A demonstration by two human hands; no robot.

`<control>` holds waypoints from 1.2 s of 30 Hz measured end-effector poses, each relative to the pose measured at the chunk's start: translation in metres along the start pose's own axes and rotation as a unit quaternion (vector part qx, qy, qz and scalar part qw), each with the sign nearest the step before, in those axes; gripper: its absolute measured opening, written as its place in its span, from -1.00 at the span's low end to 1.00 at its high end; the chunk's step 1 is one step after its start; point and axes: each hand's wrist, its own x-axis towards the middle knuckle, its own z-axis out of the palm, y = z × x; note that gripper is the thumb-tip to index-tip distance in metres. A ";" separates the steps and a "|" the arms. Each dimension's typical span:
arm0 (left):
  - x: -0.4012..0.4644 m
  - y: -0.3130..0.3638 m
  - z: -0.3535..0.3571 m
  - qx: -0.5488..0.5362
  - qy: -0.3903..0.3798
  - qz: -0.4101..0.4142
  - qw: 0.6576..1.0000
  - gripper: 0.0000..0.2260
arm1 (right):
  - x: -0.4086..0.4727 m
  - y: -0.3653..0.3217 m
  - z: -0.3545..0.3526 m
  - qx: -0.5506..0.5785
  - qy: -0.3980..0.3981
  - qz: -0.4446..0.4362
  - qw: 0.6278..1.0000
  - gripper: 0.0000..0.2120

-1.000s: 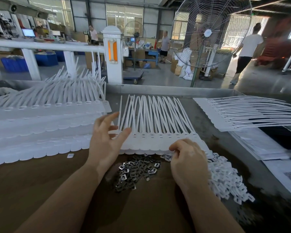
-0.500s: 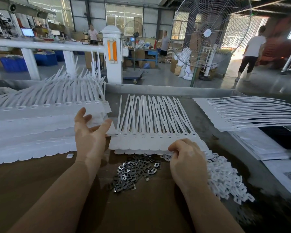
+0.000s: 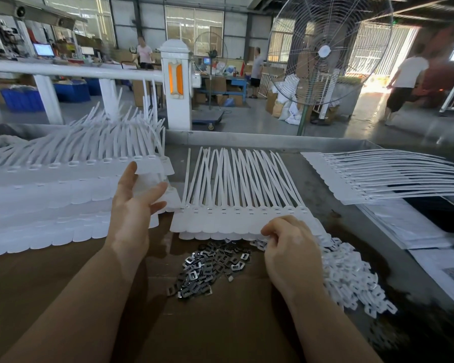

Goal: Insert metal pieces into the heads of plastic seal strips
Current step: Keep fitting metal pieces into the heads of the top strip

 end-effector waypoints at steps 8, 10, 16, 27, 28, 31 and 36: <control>0.003 0.002 -0.005 -0.073 -0.044 -0.041 0.996 -0.33 | 0.000 0.000 0.000 0.002 0.001 -0.007 1.000 -0.82; 0.000 0.003 -0.004 -0.069 -0.051 -0.036 0.996 -0.27 | 0.000 0.000 0.000 0.001 -0.001 -0.007 1.000 -0.81; -0.019 -0.001 0.013 0.036 -0.126 -0.015 0.991 -0.31 | 0.001 0.000 0.000 -0.001 -0.008 -0.003 1.000 -0.81; -0.015 -0.012 0.017 0.034 -0.029 -0.018 0.999 -0.76 | 0.001 0.000 0.000 0.001 -0.011 0.001 1.000 -0.82; -0.016 -0.013 0.018 0.035 -0.025 -0.020 0.999 -0.76 | 0.001 0.001 0.000 0.001 -0.011 0.001 1.000 -0.82; -0.015 -0.013 0.017 0.038 -0.010 -0.023 0.999 -0.76 | 0.001 0.001 0.000 0.003 -0.013 0.002 1.000 -0.82; -0.023 -0.005 0.016 0.086 -0.046 0.003 0.995 -0.69 | 0.001 0.000 0.000 0.011 -0.010 0.002 1.000 -0.82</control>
